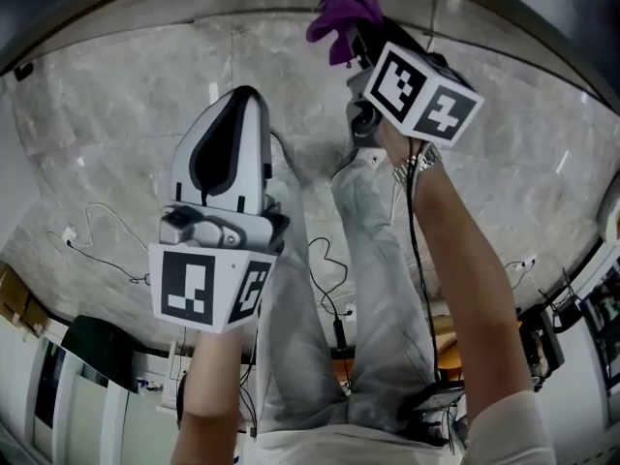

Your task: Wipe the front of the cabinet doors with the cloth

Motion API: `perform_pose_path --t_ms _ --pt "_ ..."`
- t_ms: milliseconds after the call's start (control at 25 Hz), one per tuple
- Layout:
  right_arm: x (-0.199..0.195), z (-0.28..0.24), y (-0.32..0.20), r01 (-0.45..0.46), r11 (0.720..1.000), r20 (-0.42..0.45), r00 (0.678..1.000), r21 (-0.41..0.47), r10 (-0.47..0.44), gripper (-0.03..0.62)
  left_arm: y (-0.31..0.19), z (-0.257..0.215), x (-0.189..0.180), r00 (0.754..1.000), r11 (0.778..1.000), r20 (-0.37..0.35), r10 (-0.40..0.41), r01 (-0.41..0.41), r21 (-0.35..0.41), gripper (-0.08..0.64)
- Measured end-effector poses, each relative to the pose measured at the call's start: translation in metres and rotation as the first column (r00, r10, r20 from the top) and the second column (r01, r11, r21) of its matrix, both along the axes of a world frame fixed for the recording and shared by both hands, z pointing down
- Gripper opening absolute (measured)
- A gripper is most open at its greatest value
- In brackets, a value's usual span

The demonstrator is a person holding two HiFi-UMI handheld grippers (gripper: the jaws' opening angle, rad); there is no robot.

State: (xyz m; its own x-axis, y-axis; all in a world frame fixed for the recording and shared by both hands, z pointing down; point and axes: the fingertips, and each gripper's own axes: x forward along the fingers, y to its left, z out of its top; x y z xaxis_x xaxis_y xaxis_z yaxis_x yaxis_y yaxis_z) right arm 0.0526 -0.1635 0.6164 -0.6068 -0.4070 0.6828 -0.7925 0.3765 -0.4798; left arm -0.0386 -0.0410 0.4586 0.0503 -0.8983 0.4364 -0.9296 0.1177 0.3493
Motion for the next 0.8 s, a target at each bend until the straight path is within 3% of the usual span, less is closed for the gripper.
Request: perform_pose_path --t_ms 240,600,800 --pt "0.067 0.008 -0.017 0.009 1.000 -0.031 0.999 -0.028 -0.009 0.135 -0.024 -0.006 0.048 1.000 1.000 0.003 -0.008 0.008 0.010 0.017" --pt "0.194 0.011 -0.059 0.032 0.999 -0.104 0.994 -0.012 -0.033 0.135 -0.095 -0.011 0.173 0.992 0.992 -0.043 0.120 -0.119 0.042 0.017" --pt "0.222 0.018 -0.069 -0.038 0.999 -0.127 0.991 -0.005 0.037 0.135 -0.101 -0.004 0.187 0.980 0.981 -0.050 0.191 -0.189 0.043 0.017"
